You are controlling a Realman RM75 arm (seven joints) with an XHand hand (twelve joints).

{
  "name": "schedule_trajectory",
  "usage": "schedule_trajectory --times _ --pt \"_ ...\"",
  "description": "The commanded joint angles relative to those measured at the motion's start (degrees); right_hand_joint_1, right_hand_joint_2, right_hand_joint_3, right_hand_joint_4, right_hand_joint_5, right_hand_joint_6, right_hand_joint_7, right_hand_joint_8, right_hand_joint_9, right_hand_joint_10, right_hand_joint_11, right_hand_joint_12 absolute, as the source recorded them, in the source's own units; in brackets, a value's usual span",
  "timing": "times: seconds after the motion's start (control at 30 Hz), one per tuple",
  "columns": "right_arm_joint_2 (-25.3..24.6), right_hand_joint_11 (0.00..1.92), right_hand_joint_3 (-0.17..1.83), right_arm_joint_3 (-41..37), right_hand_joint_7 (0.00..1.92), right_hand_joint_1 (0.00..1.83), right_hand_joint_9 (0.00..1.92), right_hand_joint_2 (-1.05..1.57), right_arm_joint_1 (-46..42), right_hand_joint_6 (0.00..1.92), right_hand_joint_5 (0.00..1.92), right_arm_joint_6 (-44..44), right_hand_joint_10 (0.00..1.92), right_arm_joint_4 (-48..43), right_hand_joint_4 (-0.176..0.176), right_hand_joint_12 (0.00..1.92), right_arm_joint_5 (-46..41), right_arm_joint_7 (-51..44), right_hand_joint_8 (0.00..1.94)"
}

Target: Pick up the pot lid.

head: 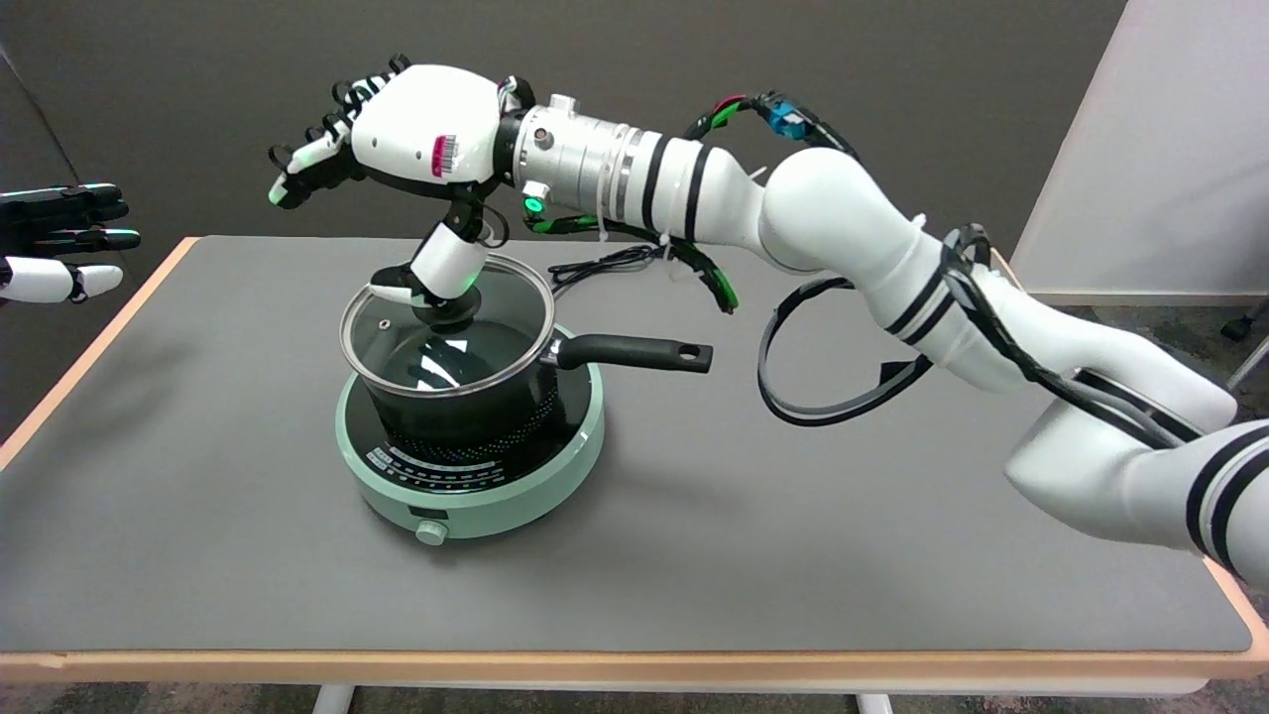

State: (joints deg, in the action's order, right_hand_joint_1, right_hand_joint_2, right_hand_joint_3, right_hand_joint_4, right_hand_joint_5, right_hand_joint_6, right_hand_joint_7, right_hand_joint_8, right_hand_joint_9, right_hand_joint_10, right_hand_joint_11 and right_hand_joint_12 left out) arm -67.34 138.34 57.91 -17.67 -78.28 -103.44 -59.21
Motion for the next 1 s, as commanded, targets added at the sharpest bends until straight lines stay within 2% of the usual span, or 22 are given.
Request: schedule_trajectory --times 0.03,0.47,0.7,0.83,1.0 --pt "-3.71 0.40 0.93 5.35 0.66 0.75 0.67 0.54 7.28 0.22 0.51 -3.36 0.43 15.58 0.165 0.74 -3.61 8.12 0.21" --pt "-3.75 0.41 0.91 8.56 0.65 0.75 0.68 0.55 9.09 0.23 0.52 -4.97 0.42 20.99 0.161 0.74 -4.09 9.64 0.22" --pt "-1.95 0.41 0.92 8.59 0.67 0.78 0.68 0.56 8.64 0.26 0.56 -4.97 0.44 18.99 0.161 0.75 -0.69 9.64 0.21" --pt "-0.67 0.42 0.91 8.51 0.70 0.79 0.70 0.58 8.22 0.32 0.60 -4.97 0.45 17.46 0.175 0.76 -0.30 9.64 0.23" --pt "0.74 0.44 0.90 8.43 0.74 0.81 0.73 0.59 7.74 0.35 0.63 -4.97 0.49 15.43 0.176 0.79 -0.30 9.48 0.25"
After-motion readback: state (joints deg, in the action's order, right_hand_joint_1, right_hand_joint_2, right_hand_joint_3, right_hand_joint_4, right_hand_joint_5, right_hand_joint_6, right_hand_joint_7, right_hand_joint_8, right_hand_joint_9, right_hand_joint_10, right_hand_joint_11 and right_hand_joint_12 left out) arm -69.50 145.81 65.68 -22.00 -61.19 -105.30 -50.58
